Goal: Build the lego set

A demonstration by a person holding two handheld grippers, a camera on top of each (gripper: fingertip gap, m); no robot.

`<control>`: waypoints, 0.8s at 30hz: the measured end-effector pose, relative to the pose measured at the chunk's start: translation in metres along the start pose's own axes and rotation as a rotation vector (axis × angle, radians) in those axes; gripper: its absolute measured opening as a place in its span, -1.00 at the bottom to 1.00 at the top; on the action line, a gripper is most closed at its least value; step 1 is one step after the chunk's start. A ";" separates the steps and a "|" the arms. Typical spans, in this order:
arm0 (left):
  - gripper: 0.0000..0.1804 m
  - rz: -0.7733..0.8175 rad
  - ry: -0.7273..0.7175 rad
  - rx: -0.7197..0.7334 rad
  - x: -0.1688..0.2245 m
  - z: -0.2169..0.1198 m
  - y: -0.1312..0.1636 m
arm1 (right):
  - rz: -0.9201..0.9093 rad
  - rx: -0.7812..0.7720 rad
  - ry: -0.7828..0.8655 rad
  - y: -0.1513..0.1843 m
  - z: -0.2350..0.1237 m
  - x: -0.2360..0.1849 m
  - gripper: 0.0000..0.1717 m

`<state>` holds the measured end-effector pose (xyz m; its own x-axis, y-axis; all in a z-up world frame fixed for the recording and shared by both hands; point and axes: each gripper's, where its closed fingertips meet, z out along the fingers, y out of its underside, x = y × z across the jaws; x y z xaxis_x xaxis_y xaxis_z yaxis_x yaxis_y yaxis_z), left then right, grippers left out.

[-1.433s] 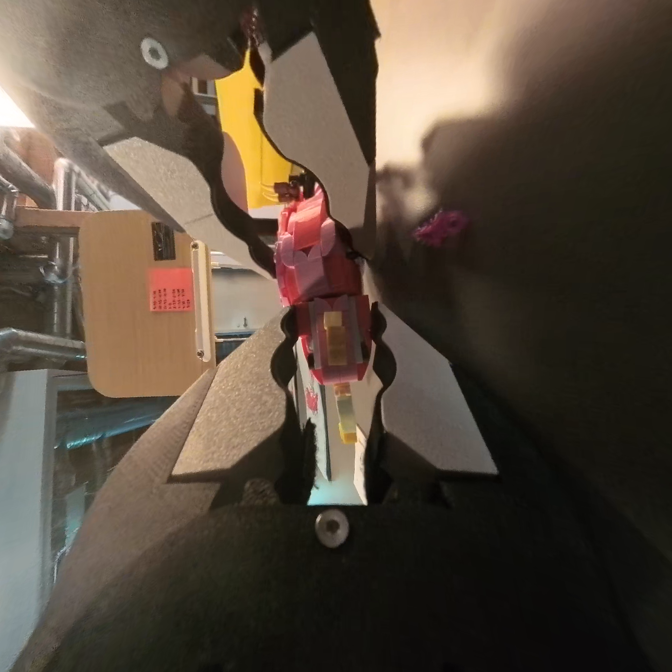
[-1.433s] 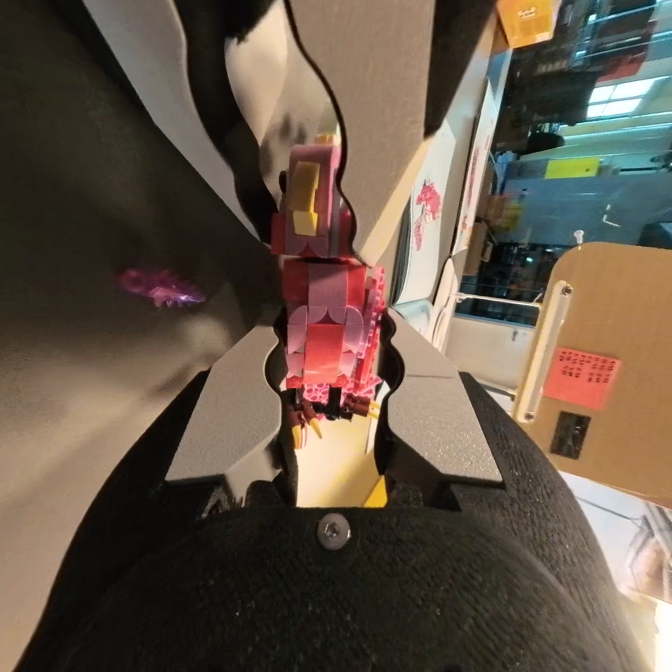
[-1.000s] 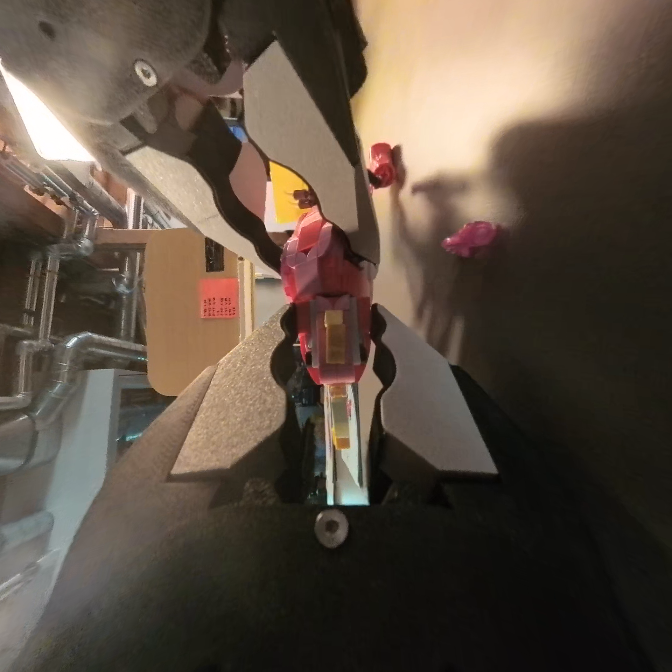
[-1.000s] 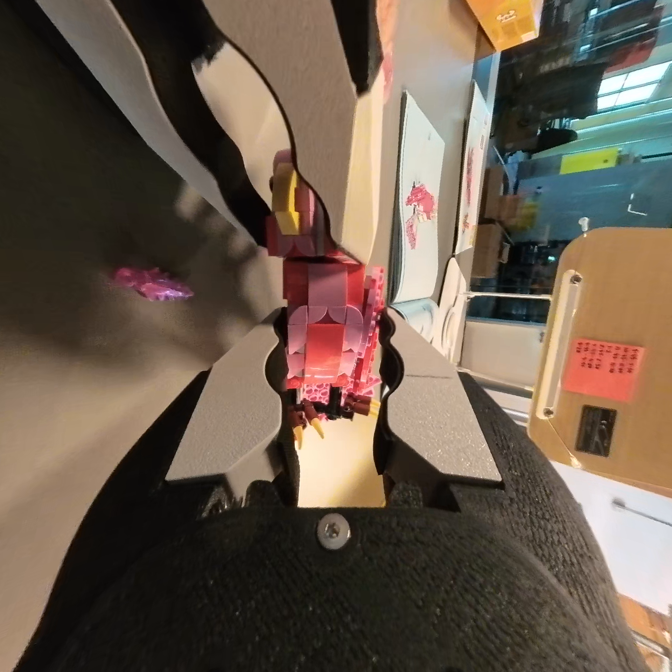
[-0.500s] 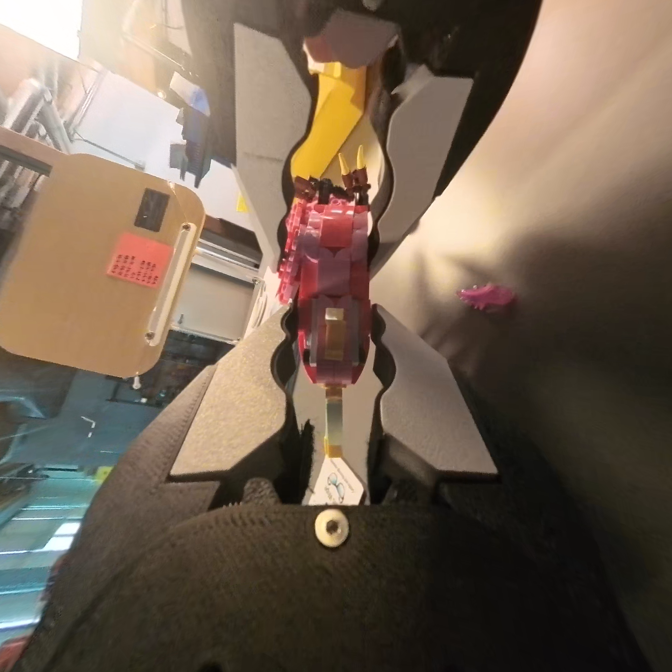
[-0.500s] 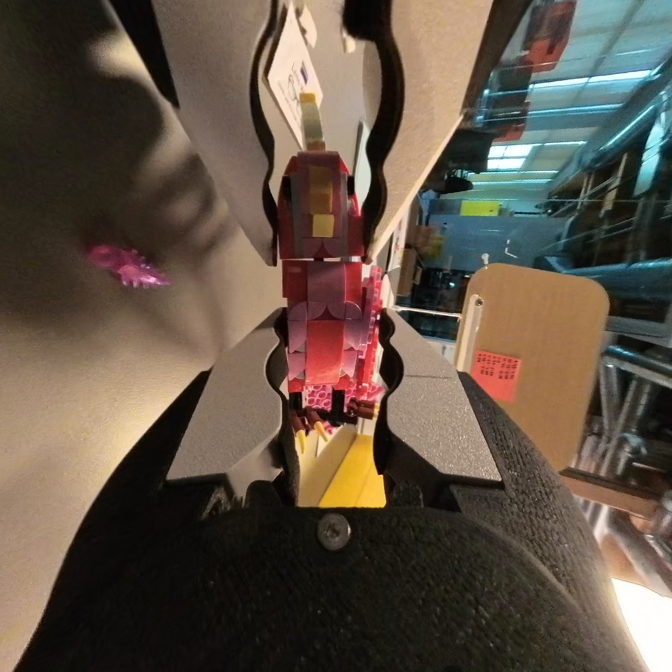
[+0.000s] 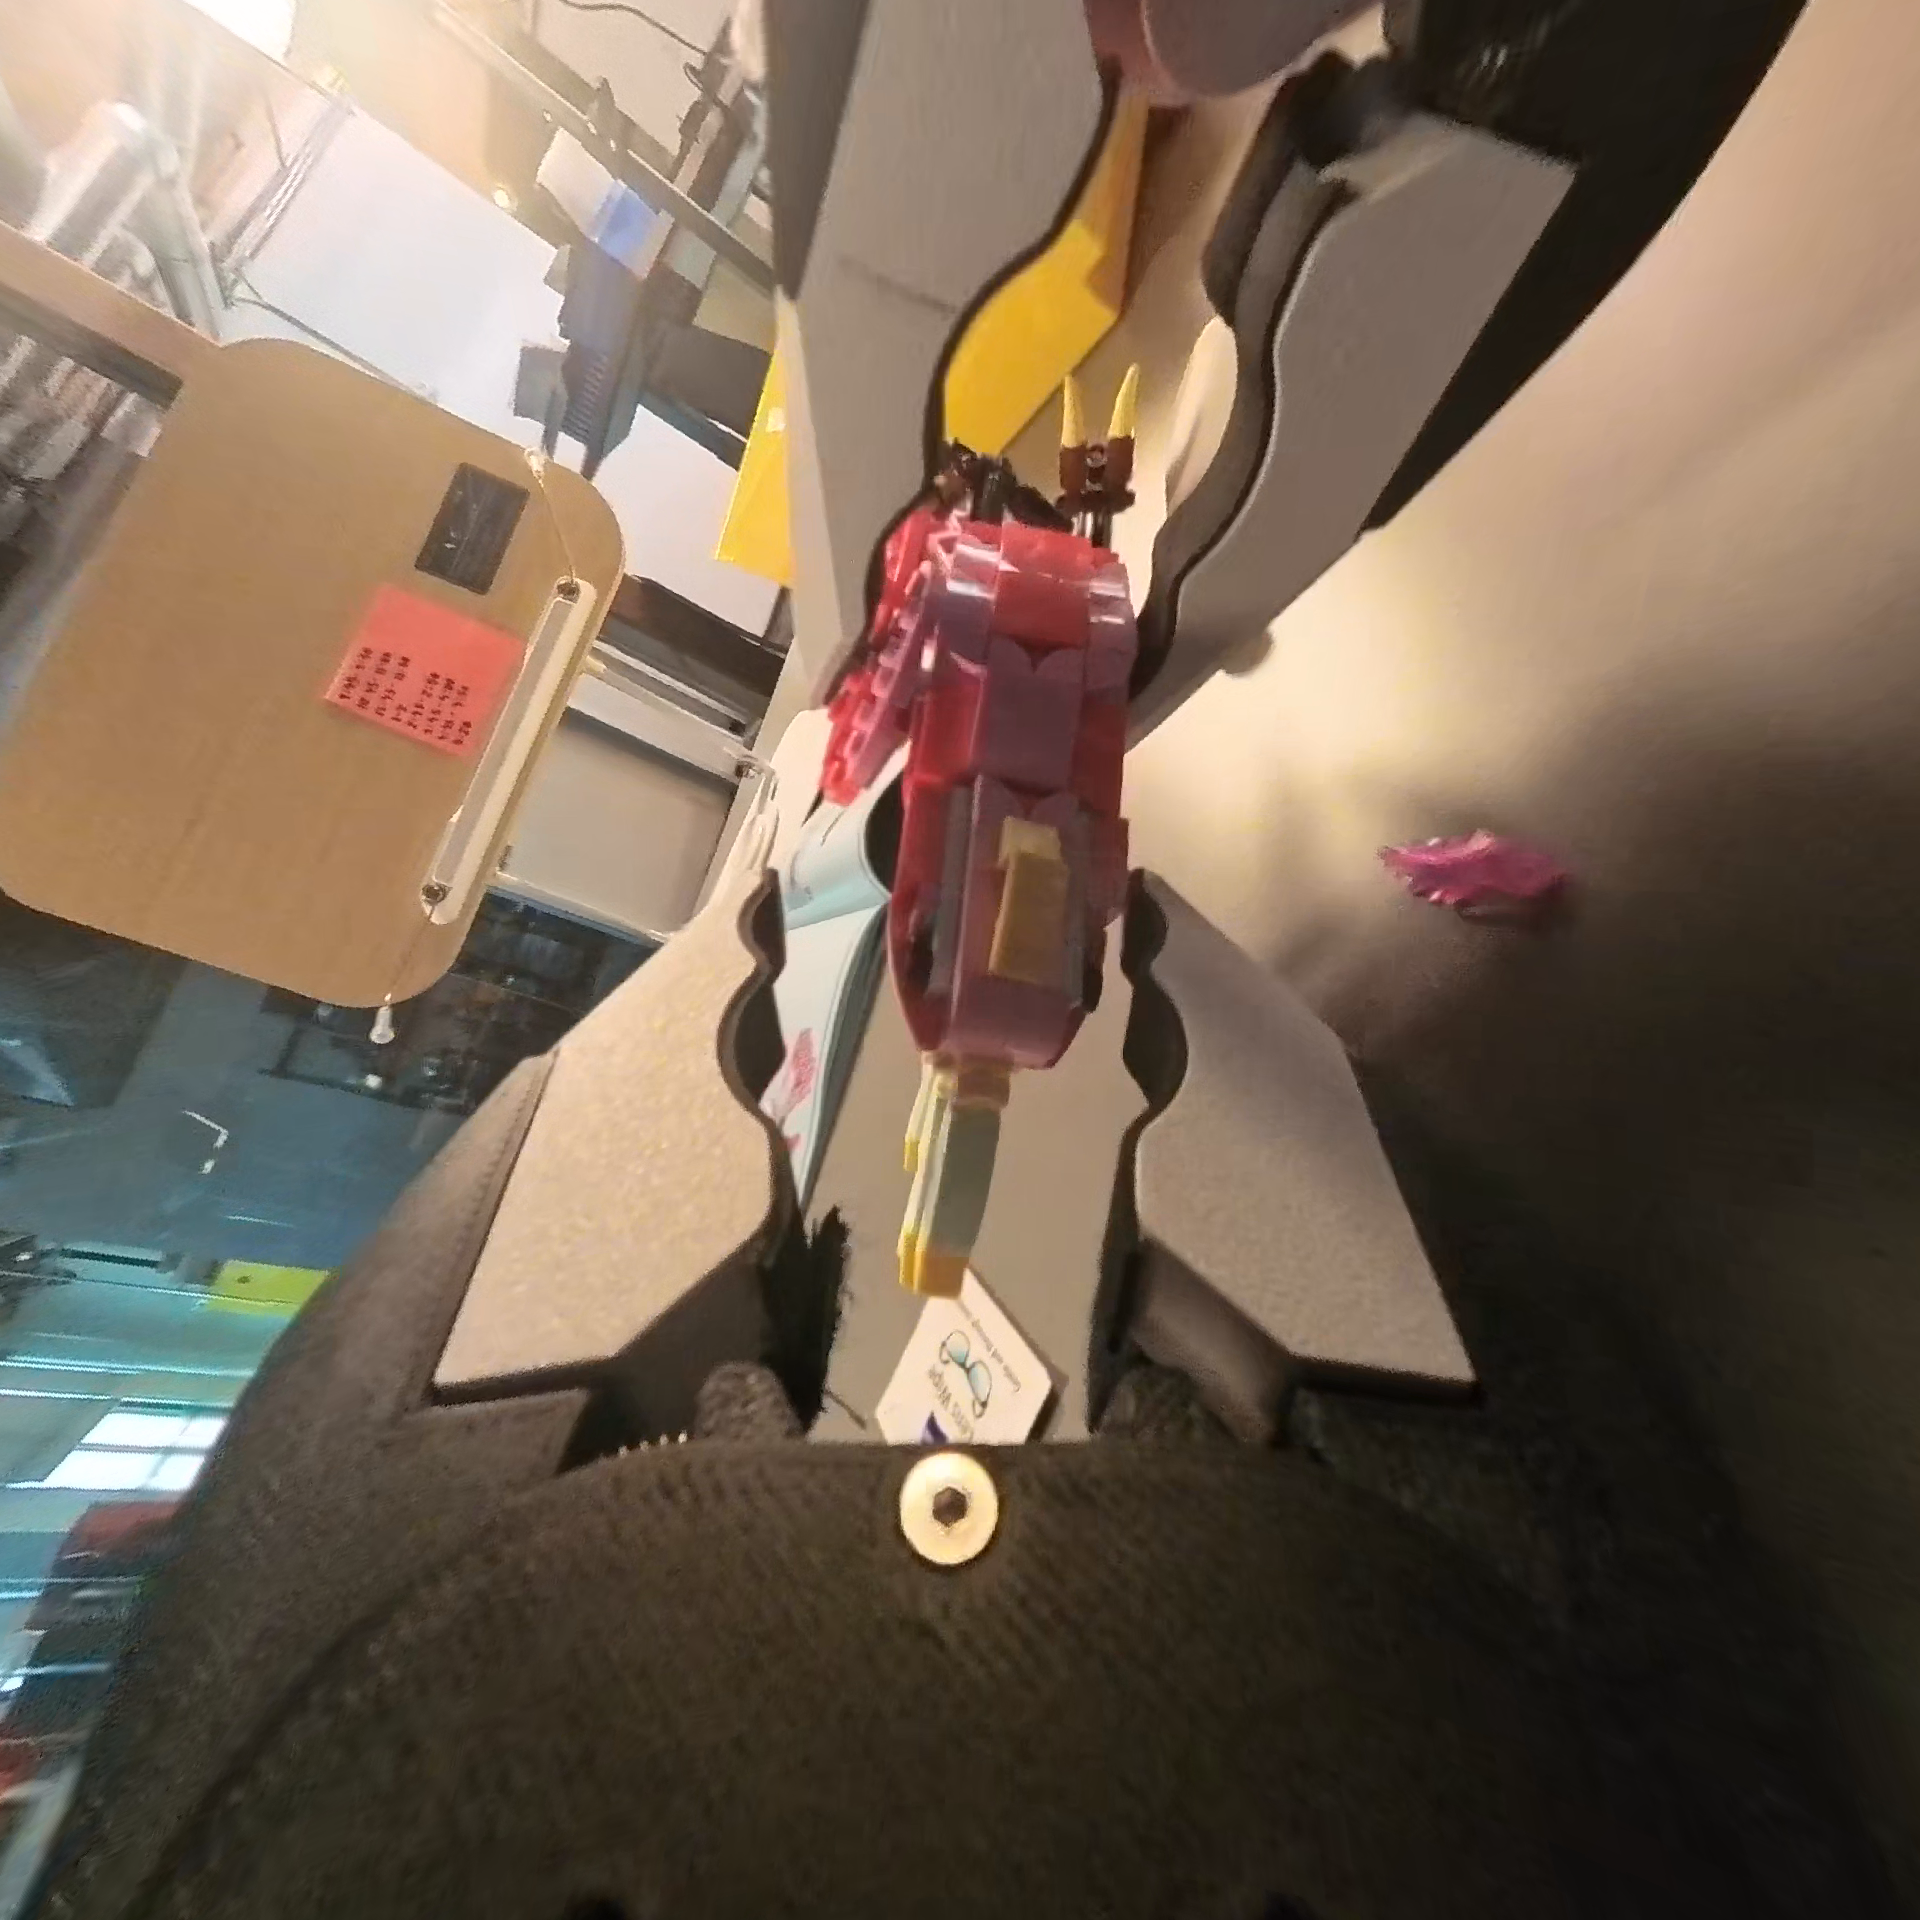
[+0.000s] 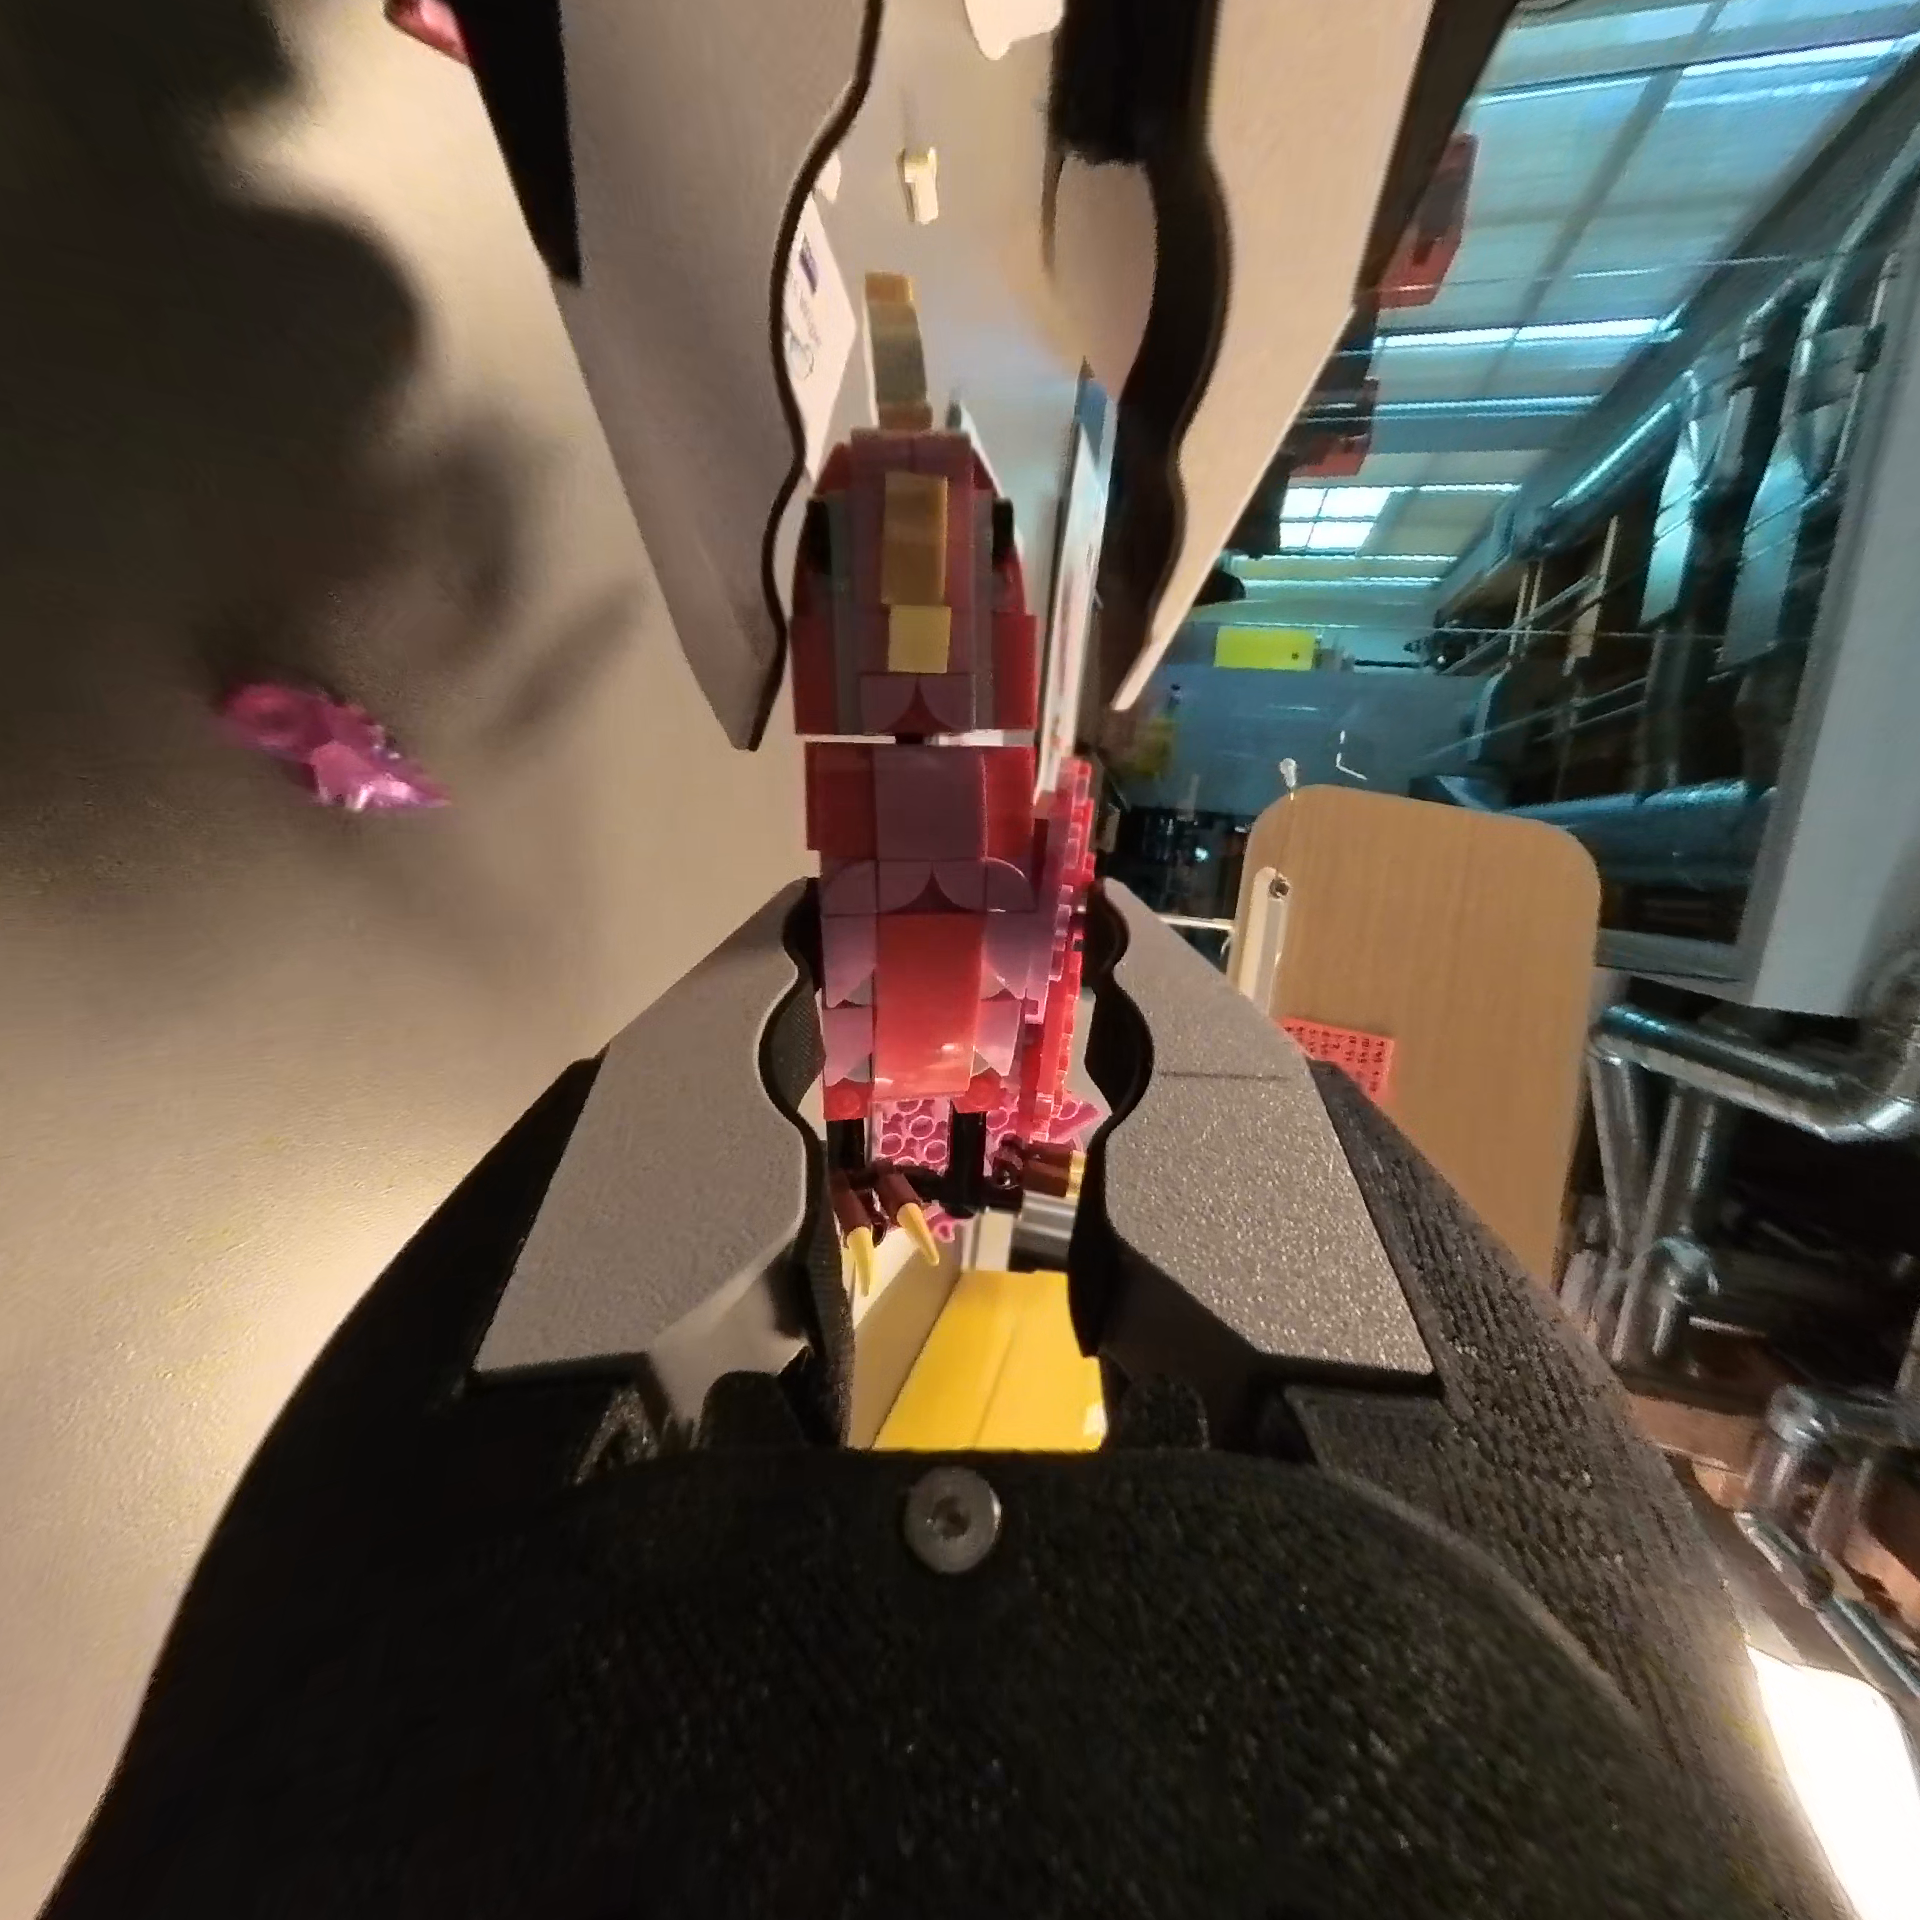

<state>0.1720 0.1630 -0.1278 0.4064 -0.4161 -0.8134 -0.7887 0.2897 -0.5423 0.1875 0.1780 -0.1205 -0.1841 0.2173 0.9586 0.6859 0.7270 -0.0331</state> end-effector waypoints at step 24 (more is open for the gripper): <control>-0.24 -0.191 0.013 0.616 -0.051 -0.078 -0.089 | 0.418 0.683 0.087 -0.064 -0.087 0.092 -0.45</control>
<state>0.1856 0.0906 -0.0219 0.5051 -0.5187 -0.6897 -0.2920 0.6494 -0.7022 0.1877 0.0945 -0.0059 0.0673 0.5286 0.8462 0.0990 0.8404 -0.5329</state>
